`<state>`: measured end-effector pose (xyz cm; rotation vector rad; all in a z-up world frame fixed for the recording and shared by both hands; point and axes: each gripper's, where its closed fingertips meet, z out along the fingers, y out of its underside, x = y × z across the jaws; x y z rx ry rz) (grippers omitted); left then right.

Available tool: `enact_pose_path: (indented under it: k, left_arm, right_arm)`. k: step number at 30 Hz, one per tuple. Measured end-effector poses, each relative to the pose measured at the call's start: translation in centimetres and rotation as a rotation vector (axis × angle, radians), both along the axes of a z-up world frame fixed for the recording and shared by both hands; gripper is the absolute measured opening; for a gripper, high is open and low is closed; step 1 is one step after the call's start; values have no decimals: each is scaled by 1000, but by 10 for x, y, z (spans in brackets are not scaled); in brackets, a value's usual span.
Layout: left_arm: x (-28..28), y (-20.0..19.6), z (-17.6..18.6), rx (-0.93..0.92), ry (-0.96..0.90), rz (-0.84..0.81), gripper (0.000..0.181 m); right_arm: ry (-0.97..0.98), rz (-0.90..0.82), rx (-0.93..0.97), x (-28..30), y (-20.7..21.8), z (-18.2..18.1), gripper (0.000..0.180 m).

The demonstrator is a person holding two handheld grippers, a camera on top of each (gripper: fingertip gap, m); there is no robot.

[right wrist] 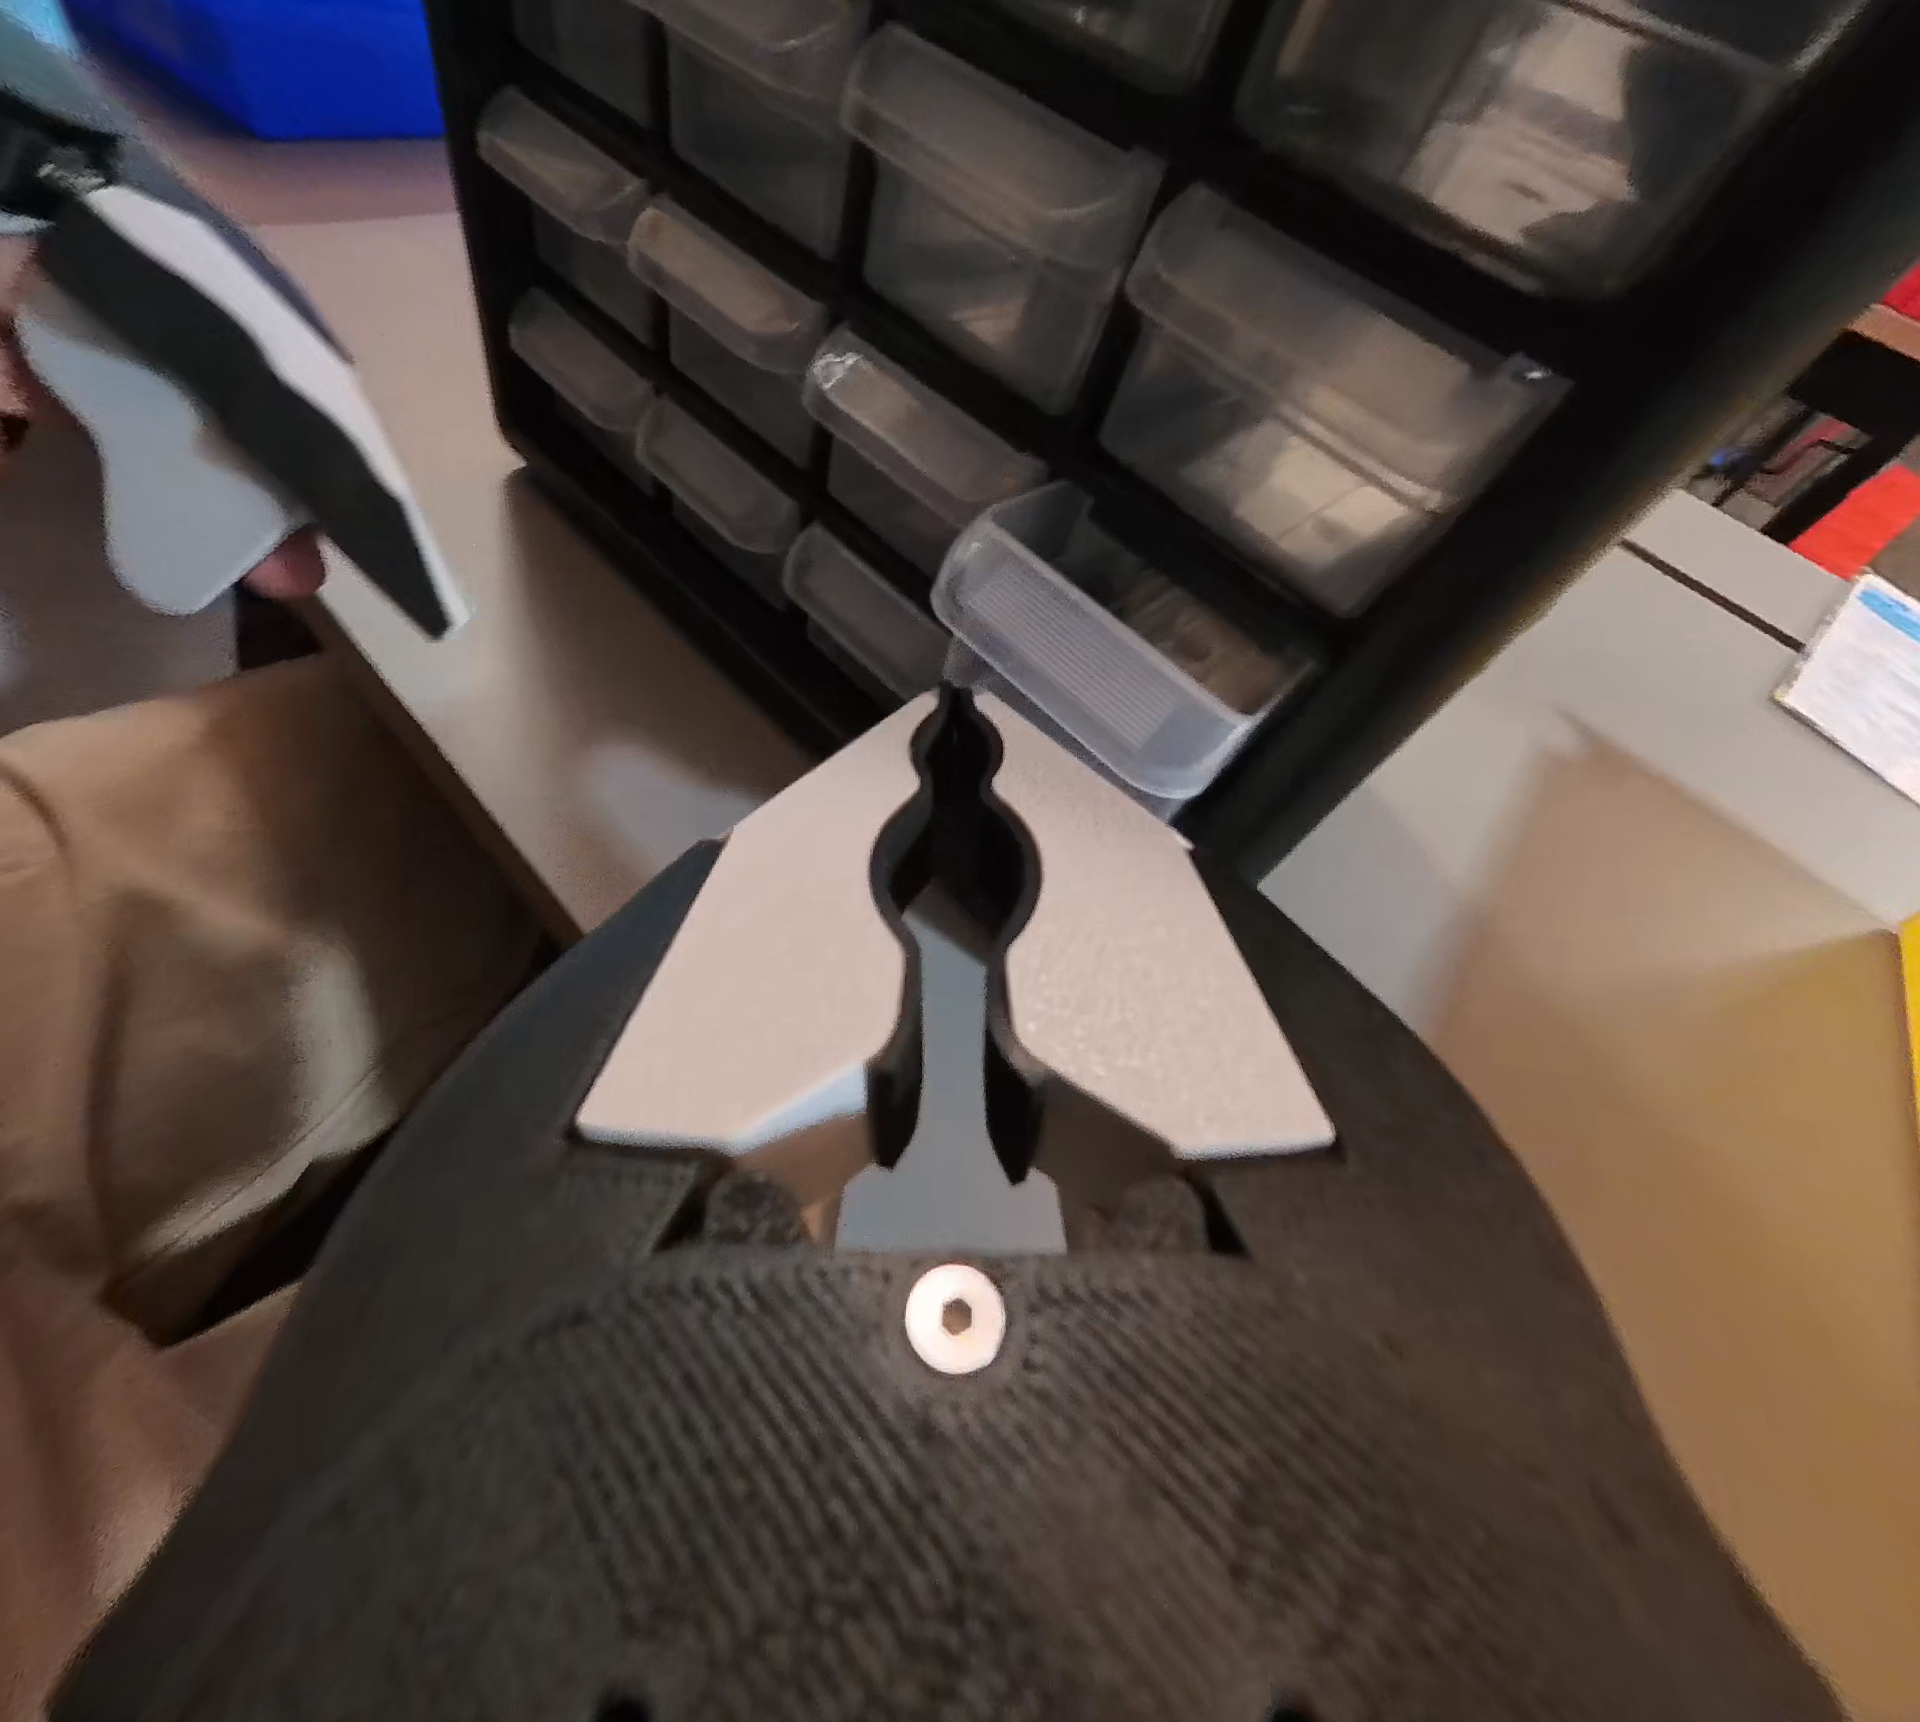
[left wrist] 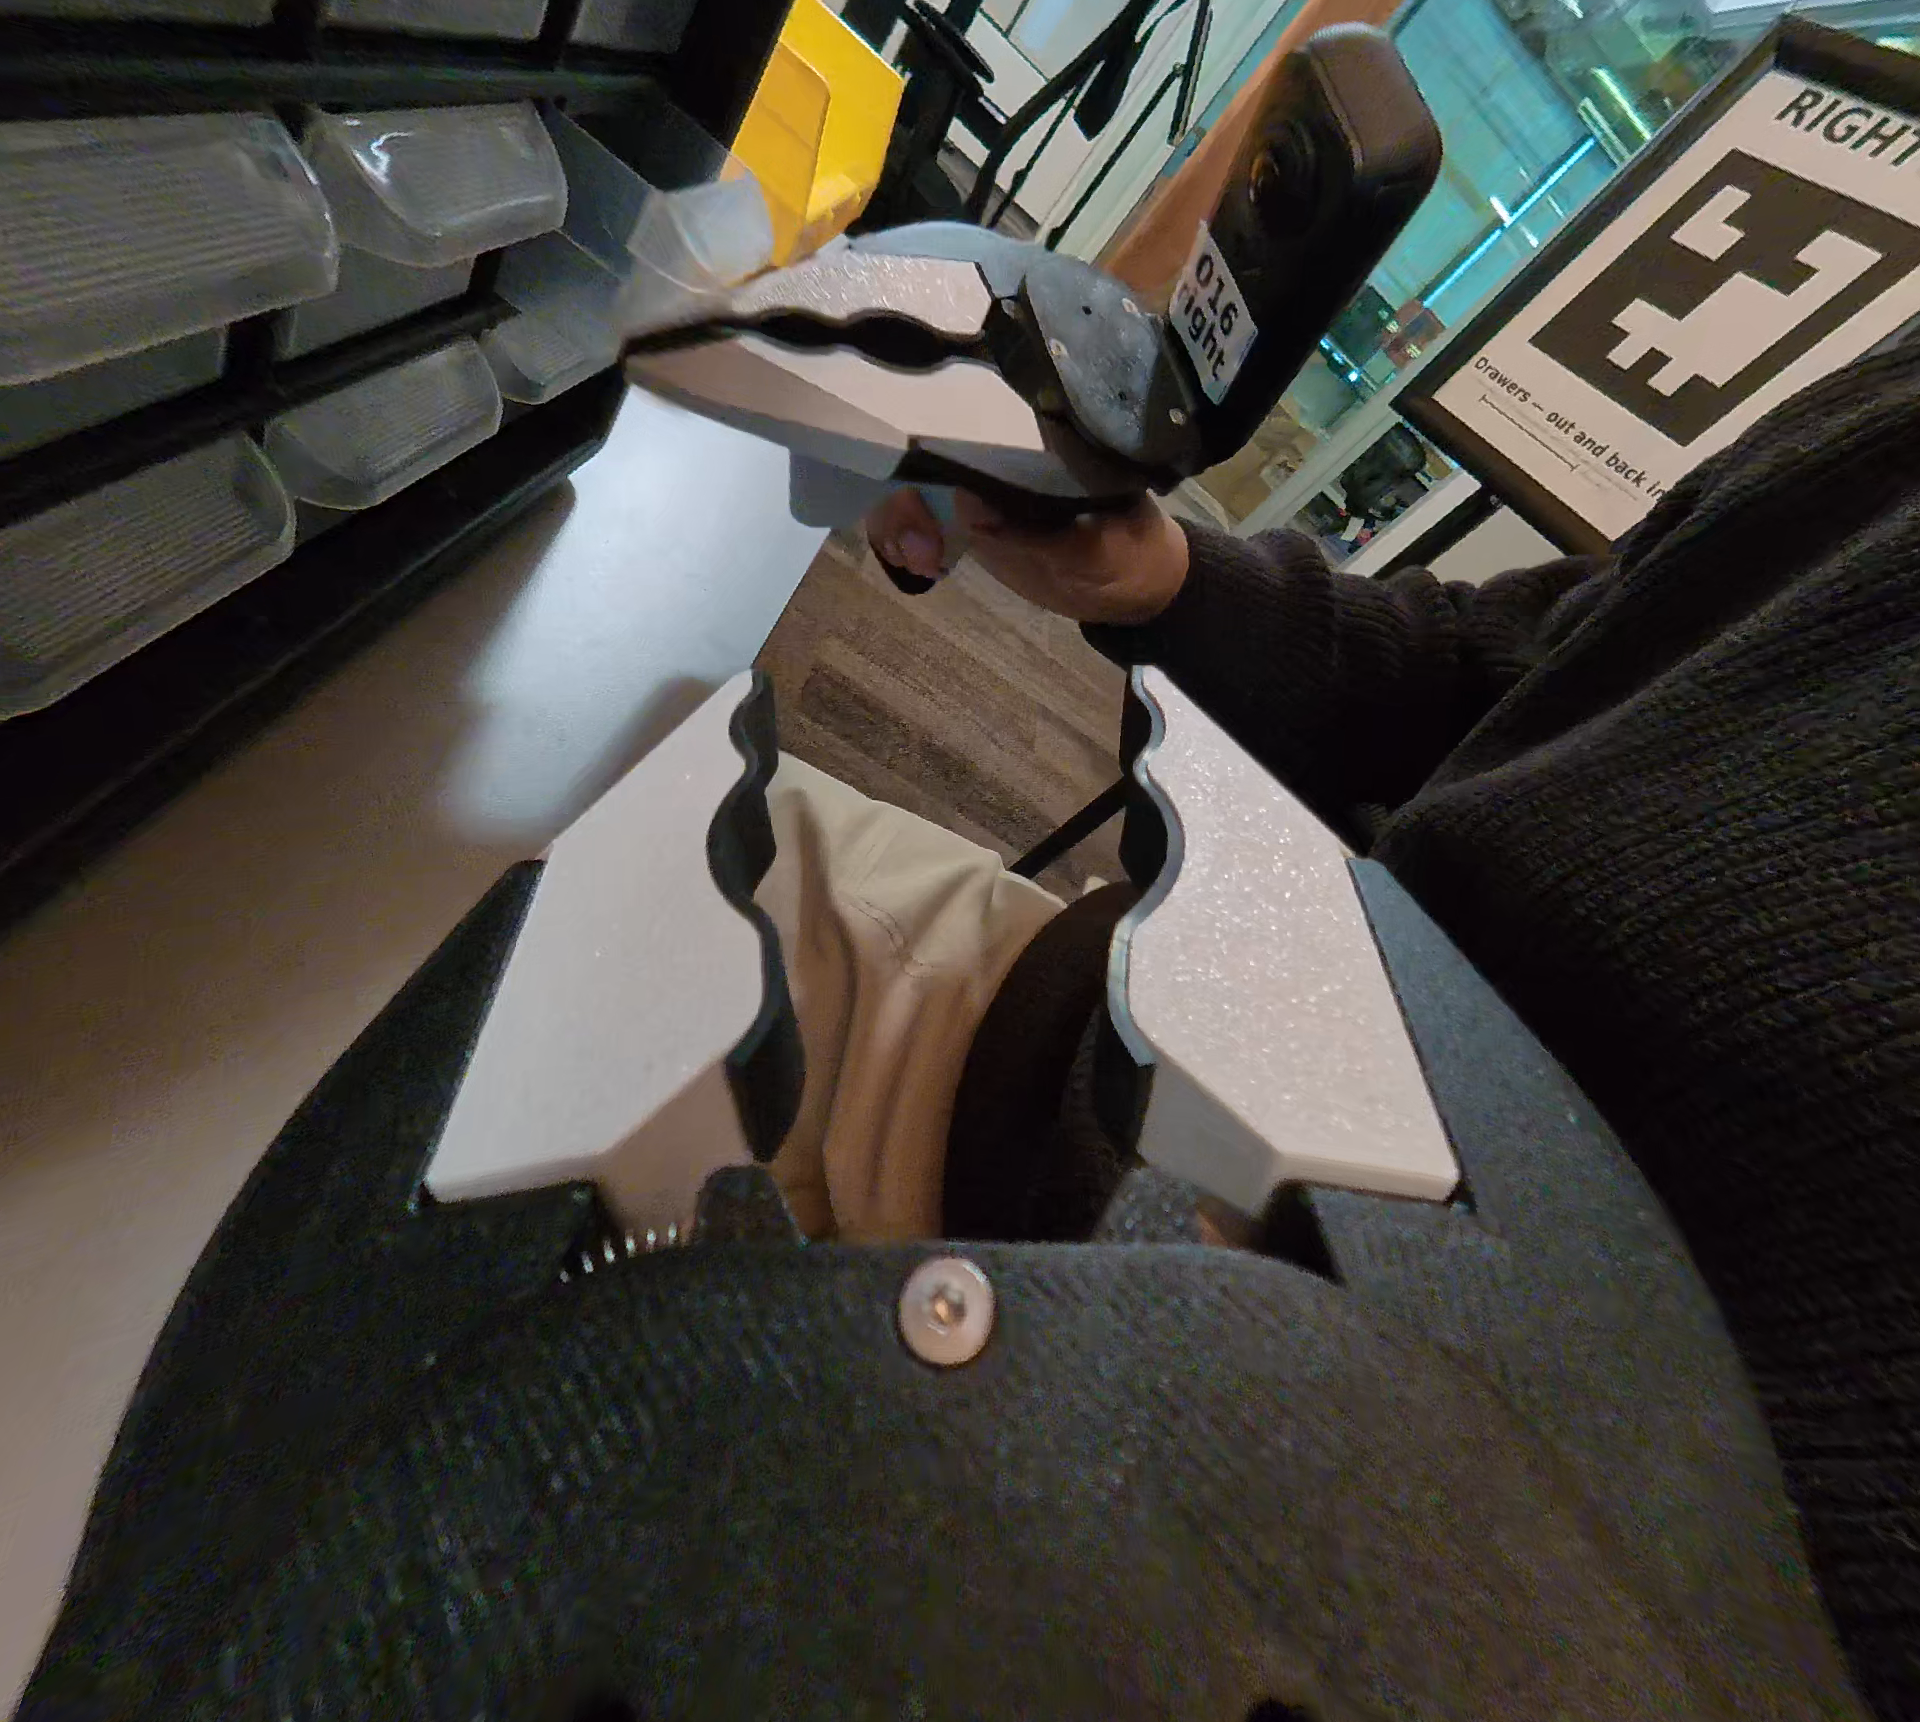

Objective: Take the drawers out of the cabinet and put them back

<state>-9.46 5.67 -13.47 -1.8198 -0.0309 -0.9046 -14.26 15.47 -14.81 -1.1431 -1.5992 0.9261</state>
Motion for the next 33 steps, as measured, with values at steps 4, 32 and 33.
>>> enact_pose_path:
  k: [4,32,33]
  left_arm:
    - [4,0,-5,-12,23,-18,66]
    - [7,0,-11,-36,8,-35,67]
    - [7,0,-11,-36,8,-36,67]
  right_arm:
    - [22,-69,1,-8,12,2,6]
    - [29,140,-64,-12,-39,14,34]
    - [54,137,-52,-13,-40,19,34]
